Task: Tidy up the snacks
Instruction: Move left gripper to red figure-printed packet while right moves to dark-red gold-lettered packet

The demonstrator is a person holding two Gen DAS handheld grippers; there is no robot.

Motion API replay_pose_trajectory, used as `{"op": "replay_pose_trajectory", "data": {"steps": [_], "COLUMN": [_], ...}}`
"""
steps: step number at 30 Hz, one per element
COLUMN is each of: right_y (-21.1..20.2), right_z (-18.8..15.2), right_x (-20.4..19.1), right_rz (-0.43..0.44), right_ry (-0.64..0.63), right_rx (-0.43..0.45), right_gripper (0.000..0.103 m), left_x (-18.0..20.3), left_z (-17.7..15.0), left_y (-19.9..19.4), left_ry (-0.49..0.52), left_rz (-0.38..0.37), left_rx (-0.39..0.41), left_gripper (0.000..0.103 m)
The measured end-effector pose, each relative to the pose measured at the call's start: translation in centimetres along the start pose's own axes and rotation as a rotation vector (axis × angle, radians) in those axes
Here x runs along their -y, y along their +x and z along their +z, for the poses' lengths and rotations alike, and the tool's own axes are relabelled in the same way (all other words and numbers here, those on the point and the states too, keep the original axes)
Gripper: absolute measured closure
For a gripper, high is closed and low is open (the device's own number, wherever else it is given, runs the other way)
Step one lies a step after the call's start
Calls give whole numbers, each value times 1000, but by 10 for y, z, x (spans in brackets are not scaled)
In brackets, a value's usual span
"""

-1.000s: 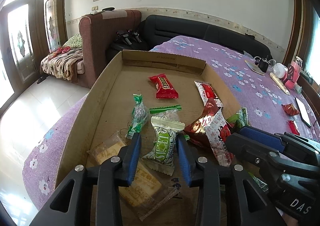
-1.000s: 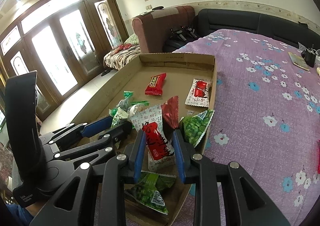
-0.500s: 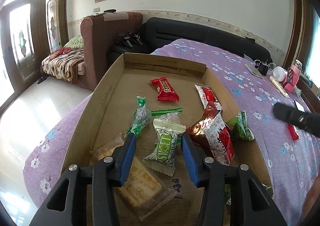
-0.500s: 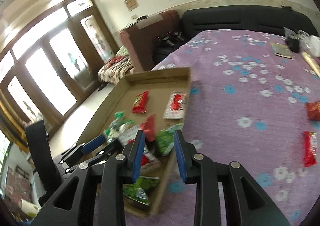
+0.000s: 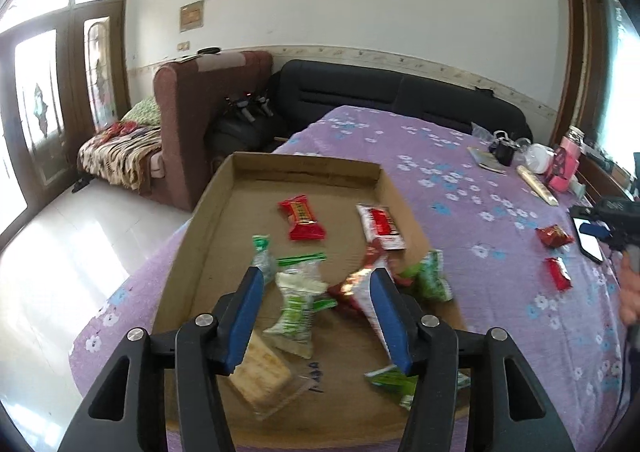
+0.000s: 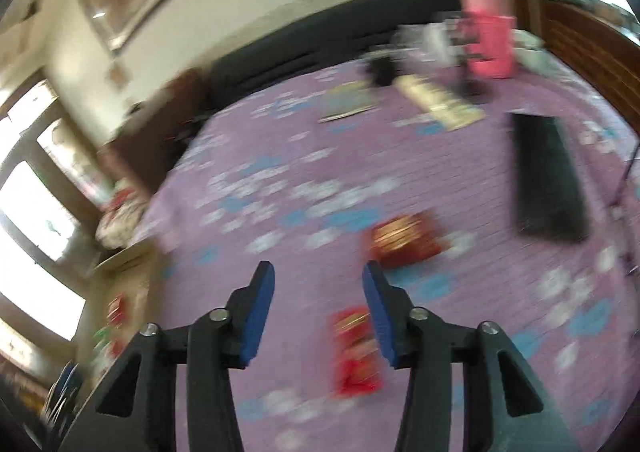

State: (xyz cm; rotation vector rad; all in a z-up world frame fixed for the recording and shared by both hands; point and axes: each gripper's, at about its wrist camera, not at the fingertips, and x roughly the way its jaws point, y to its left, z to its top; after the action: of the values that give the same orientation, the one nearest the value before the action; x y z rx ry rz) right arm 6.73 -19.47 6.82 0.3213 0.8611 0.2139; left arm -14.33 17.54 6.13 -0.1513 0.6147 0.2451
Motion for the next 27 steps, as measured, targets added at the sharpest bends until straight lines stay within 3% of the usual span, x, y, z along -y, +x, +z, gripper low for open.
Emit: {"op": "replay_pose_trajectory", "data": {"steps": [6,14,17,20,27], "right_y": [42,68,63,50,6], "right_z": [18,0,-4,0,-9], "right_x": [32,16,11,16,21], "right_rz": [-88,-104,-118,-84,-69], "right_ry": [-4,-93,-131,-77,-52], "right_rx": [-89,-109,-92,-94,-45], "right_gripper": [54,49,59,70,88], "left_x": [22,56,74,95,169], "left_z": [2,4,4,5,7], "left_y": [-9,-19,-19,-16,8], "left_ry": [52,113,148,177,243], "left_rz": [-32,-89,-127,-188,-380], "left_rx": [5,3,-12,-51,-214], "left_gripper": [44,41,39,39,39]}}
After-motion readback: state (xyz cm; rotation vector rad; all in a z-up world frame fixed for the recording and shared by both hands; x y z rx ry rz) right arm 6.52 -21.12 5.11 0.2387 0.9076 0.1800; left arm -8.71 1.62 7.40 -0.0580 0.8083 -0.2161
